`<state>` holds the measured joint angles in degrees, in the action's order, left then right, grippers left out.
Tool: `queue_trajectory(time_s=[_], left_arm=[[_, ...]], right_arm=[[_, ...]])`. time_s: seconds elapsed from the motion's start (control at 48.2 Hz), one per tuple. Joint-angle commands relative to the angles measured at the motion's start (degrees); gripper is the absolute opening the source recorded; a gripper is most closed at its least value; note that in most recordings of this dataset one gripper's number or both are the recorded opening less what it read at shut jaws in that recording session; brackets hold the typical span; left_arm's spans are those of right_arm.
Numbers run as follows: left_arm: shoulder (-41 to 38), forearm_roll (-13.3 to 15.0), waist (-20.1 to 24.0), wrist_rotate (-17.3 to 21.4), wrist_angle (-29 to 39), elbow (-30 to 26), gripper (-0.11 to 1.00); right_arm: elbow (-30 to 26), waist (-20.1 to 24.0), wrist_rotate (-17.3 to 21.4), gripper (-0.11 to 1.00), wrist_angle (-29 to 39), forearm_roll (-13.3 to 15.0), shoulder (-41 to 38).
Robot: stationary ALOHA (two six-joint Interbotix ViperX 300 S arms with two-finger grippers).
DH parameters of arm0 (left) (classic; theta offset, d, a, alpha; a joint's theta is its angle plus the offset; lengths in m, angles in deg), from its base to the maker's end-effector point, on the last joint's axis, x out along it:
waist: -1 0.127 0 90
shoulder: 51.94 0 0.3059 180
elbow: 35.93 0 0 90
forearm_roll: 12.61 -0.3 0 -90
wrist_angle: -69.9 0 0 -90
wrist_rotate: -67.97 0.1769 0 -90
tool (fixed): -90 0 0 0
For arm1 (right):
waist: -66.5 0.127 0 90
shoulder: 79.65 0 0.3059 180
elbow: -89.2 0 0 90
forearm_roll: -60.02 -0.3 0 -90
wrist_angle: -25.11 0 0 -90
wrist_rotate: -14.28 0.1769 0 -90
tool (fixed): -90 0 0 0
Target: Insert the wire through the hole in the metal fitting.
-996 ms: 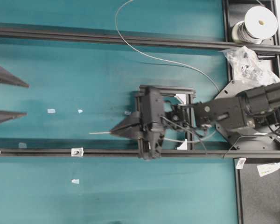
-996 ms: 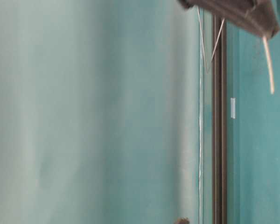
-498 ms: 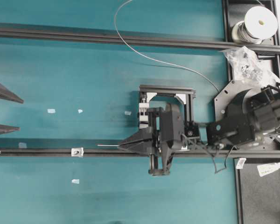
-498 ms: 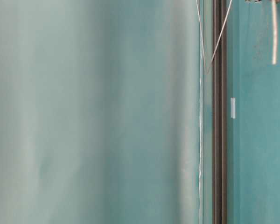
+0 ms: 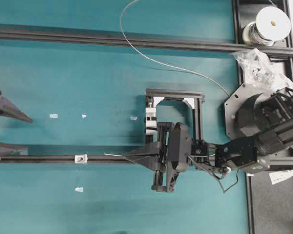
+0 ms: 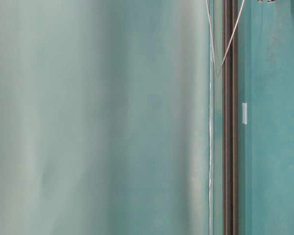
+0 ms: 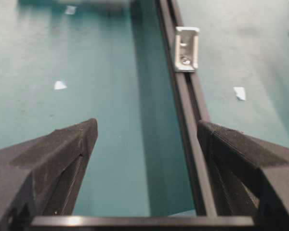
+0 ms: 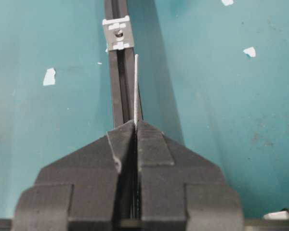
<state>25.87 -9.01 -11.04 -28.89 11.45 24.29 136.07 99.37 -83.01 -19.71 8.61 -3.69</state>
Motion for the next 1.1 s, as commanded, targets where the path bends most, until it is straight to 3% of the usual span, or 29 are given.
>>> queue_trajectory(time_s=[0.0,0.767,1.079], left_arm=[[-1.0,0.1,-1.1,-0.3,-2.4,-0.6,0.81],[-2.2,0.0,-3.7,0.7,-3.1,-1.2,0.81],[-3.3,-0.1,-3.9,3.8,-4.7,-1.6,0.8]], right_arm=[[-0.5,0.7,-0.1,0.0,-0.5,-0.1,0.4],[-0.8,1.8,0.1,-0.01,-0.4,-0.2,0.0],[-0.8,1.8,0.1,-0.01,0.3,-0.2,0.0]])
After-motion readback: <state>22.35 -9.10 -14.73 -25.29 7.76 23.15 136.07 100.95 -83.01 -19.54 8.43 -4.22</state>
